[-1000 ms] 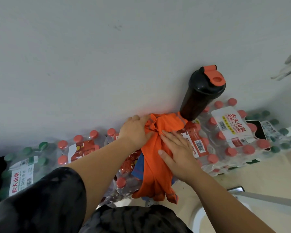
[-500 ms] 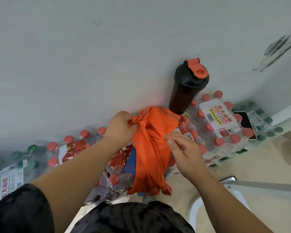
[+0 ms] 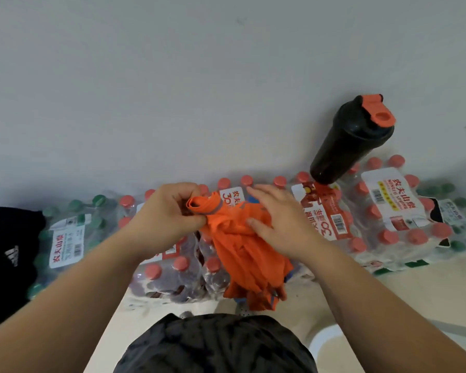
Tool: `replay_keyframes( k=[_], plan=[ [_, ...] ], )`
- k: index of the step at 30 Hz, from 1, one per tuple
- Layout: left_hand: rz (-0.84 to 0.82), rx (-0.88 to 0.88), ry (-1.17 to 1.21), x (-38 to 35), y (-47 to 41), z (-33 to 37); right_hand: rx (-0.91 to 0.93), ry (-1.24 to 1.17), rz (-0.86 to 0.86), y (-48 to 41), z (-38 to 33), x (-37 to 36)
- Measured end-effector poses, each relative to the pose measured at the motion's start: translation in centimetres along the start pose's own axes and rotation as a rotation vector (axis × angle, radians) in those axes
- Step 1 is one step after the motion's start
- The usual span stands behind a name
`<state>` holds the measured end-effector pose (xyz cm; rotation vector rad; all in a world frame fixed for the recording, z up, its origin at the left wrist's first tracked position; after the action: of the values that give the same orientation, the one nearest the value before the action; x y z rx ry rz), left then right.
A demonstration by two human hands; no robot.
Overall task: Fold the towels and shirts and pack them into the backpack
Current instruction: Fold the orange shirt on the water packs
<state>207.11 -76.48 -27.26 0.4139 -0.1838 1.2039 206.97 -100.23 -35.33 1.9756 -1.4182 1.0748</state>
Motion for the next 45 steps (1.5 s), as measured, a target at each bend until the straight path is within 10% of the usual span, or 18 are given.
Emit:
replay_keyframes(
  k=[5, 17, 45],
  plan=[
    [0.059, 0.004, 0.198, 2.0, 1.9, -1.1, 0.179, -0.456, -0.26, -2.0, -4.6, -1.0],
    [0.081, 0.162, 0.799, 6.7, 6.2, -6.4, 0.0, -0.631, 0.085, -1.3, -13.1, -1.6],
    [0.065, 0.04, -0.27, 19.2, 15.0, -12.4, -0.129, -0.09, -0.018, 1.8, -21.9, -4.2]
  ],
)
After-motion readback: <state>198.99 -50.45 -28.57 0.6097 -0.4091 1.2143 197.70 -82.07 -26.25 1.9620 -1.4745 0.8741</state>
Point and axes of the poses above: each hand's wrist, its own y-axis away from the middle knuckle, its own x-axis out of the back of the hand, z = x × y, the point moved 1 cm from there along -y, towards the middle knuckle, and after that the axes turned 5 degrees about x, right-handed, at the moved point
